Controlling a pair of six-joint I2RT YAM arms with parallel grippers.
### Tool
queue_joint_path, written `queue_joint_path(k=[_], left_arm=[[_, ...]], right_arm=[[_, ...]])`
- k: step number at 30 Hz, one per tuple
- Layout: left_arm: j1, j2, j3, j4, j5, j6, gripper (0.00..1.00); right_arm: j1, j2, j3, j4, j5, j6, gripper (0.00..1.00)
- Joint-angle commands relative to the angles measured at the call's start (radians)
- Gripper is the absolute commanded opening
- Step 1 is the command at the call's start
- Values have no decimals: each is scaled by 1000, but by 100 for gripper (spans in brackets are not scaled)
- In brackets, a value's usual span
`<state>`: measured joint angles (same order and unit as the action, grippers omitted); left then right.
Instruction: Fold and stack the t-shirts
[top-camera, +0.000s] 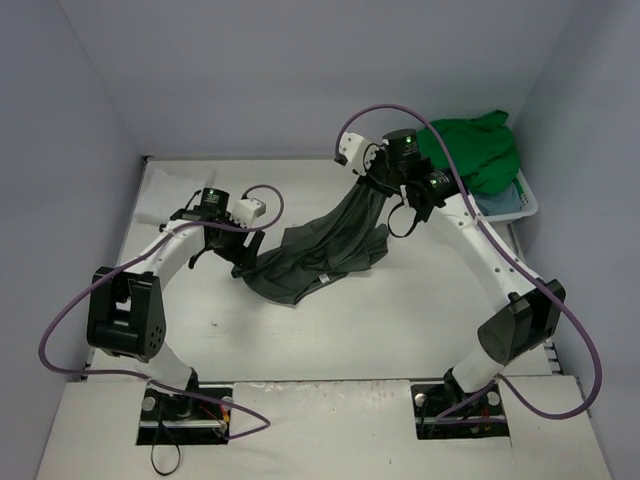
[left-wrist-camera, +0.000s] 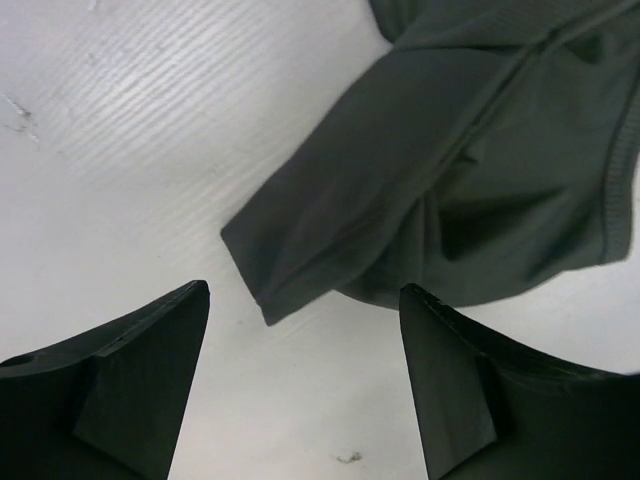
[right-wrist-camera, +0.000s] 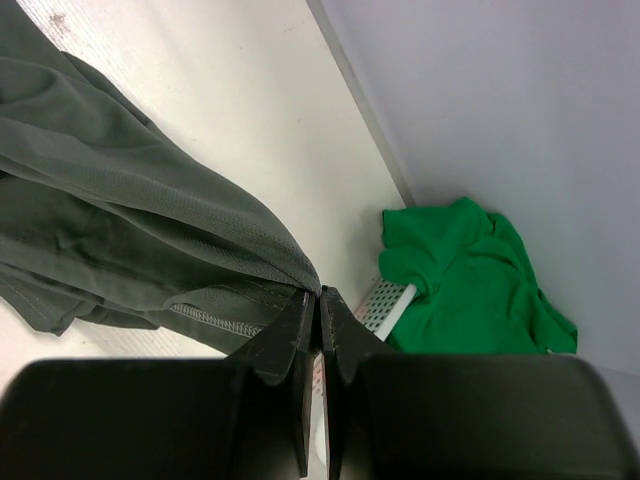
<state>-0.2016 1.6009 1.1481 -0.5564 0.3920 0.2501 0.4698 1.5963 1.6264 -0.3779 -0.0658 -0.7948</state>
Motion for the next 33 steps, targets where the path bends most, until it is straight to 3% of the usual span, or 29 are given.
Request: queue_joint_path(k=[1, 16, 21, 30, 33], left_arm=[[1, 11, 4, 99, -79, 21, 71], [1, 65, 33, 59, 45, 3, 70], [1, 51, 22, 29, 73, 17, 50], [1, 70, 22, 12, 65, 29, 35], [1, 70, 33, -3, 51, 34, 23]], right_arm=[[-10, -59, -2, 40, -17, -7, 0], [-40, -39, 7, 40, -37, 6, 0], [-40, -22, 10, 40, -37, 16, 0], [-40, -21, 12, 40, -45, 25, 0], [-40, -22, 7, 40, -49, 28, 0]])
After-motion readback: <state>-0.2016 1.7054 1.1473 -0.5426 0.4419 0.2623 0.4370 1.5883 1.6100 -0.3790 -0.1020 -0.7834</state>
